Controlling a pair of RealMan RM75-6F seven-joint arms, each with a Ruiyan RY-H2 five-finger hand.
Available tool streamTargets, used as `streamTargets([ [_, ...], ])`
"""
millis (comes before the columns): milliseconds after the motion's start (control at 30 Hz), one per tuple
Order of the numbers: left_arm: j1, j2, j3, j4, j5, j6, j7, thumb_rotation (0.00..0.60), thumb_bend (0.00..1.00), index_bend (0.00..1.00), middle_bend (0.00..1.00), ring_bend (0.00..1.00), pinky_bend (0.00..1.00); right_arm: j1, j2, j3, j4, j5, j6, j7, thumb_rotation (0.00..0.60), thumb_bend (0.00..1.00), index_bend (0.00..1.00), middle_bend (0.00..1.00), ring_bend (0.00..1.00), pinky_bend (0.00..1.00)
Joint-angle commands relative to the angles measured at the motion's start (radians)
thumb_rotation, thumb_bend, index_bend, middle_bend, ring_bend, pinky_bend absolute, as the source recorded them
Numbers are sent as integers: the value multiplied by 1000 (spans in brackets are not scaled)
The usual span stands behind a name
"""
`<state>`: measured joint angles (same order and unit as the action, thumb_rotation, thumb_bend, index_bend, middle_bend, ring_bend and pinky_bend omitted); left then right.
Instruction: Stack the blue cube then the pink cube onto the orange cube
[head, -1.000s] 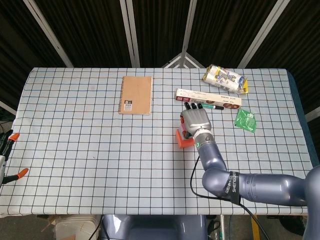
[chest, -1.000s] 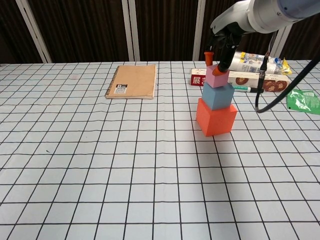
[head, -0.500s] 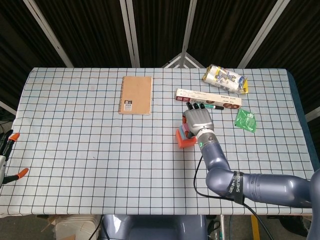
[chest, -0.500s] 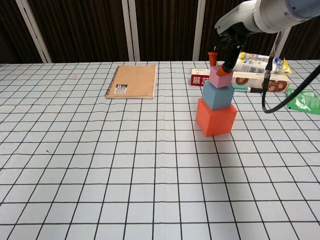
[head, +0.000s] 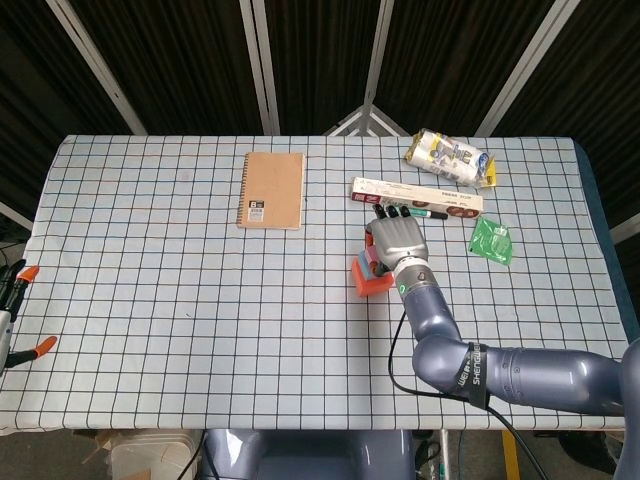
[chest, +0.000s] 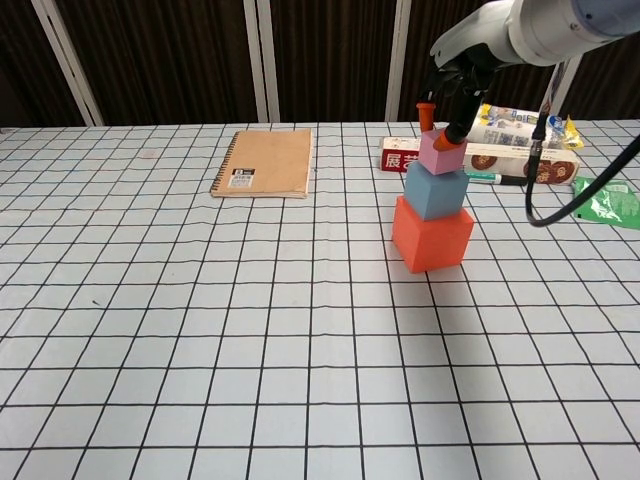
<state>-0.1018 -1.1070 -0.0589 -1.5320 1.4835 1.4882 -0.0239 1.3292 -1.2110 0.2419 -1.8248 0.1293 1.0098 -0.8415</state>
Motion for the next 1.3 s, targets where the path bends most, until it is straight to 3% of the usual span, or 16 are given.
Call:
streamTargets([
  [33, 0, 0, 0, 0, 0, 0, 0, 600, 114, 47, 0, 0, 0, 0, 0, 0, 0, 1, -1, 0, 600, 477, 466, 0, 0, 0],
  [300, 1, 1, -1, 0, 0, 2, -2, 600, 114, 47, 0, 0, 0, -1, -2, -3, 2, -1, -1, 0, 600, 477, 451, 0, 0, 0],
  [533, 1, 1, -1, 0, -1, 2, -3, 600, 114, 47, 0, 0, 0, -1, 0, -2, 0, -4, -2, 1, 600, 477, 381, 0, 0, 0],
  [900, 1, 1, -2, 0, -2, 2, -3, 600, 113, 47, 0, 0, 0, 0, 2, -4, -1, -2, -3, 0, 600, 478, 379, 0, 0, 0],
  [1300, 1, 1, -2, 0, -1, 2, -3, 600, 113, 47, 0, 0, 0, 5, 37, -2, -41, 10, -3, -13, 600, 471, 115, 0, 0, 0],
])
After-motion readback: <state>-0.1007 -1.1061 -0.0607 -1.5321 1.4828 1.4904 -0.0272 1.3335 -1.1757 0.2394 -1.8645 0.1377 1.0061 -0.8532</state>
